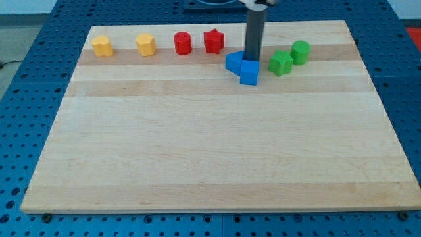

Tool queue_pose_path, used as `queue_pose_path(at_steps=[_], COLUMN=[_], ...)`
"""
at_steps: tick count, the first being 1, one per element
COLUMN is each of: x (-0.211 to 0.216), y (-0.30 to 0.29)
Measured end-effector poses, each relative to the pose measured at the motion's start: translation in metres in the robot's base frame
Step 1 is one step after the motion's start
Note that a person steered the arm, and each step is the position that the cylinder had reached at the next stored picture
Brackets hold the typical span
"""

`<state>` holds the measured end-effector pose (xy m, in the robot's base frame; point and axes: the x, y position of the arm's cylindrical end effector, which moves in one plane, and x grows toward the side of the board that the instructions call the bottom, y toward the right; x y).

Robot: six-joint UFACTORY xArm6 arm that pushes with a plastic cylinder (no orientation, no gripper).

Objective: Move the triangle to the bottom left of the cube

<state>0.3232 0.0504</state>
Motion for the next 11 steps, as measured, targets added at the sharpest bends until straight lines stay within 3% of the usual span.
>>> queue_pose_path(at_steps=[2,3,6,8,9,10,11], x=[-0.028,-0.018,-0.02,0.012,-0.019,-0.023,0.011], y=[-0.003,-0.012,-0.109,-0.075,-0.046,-0.039,-0.039])
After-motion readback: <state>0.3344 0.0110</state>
